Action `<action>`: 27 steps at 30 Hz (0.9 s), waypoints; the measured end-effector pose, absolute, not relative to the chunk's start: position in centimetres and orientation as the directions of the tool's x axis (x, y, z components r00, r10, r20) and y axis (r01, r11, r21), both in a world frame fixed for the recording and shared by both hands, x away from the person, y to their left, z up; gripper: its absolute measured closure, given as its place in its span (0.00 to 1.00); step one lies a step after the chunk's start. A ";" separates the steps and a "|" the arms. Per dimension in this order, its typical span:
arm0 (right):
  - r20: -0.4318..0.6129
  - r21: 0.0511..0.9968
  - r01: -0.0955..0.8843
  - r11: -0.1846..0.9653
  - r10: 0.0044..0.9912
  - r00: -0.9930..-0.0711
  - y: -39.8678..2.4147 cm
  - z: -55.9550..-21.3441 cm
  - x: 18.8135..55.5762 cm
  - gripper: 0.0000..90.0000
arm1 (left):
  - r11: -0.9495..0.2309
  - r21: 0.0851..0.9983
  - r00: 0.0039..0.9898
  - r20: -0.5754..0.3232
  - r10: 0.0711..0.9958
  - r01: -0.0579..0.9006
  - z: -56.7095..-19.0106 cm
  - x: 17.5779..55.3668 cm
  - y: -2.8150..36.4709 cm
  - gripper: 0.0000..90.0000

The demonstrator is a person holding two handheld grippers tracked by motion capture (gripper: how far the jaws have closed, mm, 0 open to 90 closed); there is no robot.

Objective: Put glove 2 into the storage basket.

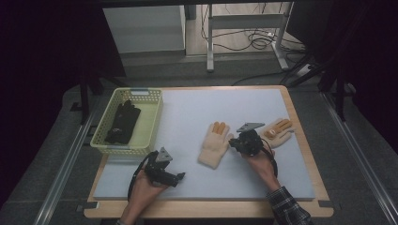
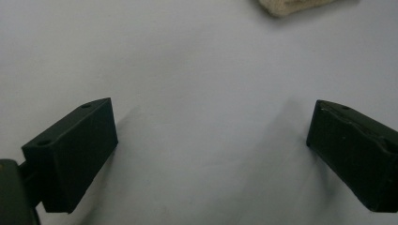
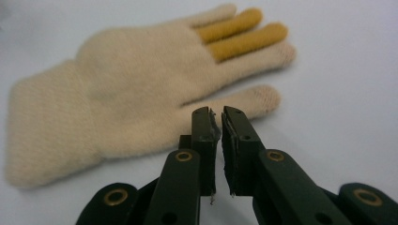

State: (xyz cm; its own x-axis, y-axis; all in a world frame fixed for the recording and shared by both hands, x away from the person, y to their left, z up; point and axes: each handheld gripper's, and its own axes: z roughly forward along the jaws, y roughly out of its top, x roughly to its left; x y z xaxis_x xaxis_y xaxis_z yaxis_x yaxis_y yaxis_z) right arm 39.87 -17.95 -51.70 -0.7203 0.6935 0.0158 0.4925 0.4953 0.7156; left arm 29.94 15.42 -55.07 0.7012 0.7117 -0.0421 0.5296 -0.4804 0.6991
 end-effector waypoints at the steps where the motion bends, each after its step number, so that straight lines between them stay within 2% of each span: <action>1: 0.011 0.713 0.491 0.500 0.693 -0.721 -17.9 -51.9 39.9 0.91 | -0.480 0.699 0.701 -0.042 0.712 0.530 -55.1 29.9 15.4 0.02; 12: -0.012 0.717 0.475 0.510 0.691 -0.723 -15.1 -52.8 42.6 0.90 | -0.480 0.700 0.701 -0.042 0.712 0.529 -55.1 29.9 15.4 0.02; 15: -0.021 0.710 0.474 0.520 0.689 -0.724 -15.0 -52.7 42.6 0.86 | -0.480 0.700 0.701 -0.042 0.712 0.529 -55.1 29.9 15.4 0.02; 20: 0.011 0.733 0.485 0.478 0.704 -0.710 -16.5 -51.5 42.2 0.76 | -0.480 0.699 0.701 -0.042 0.712 0.530 -55.1 29.9 15.4 0.02; 27: 0.002 0.742 0.509 0.437 0.758 -0.652 -19.5 -49.2 42.1 0.68 | -0.480 0.699 0.701 -0.042 0.712 0.530 -55.1 29.9 15.4 0.02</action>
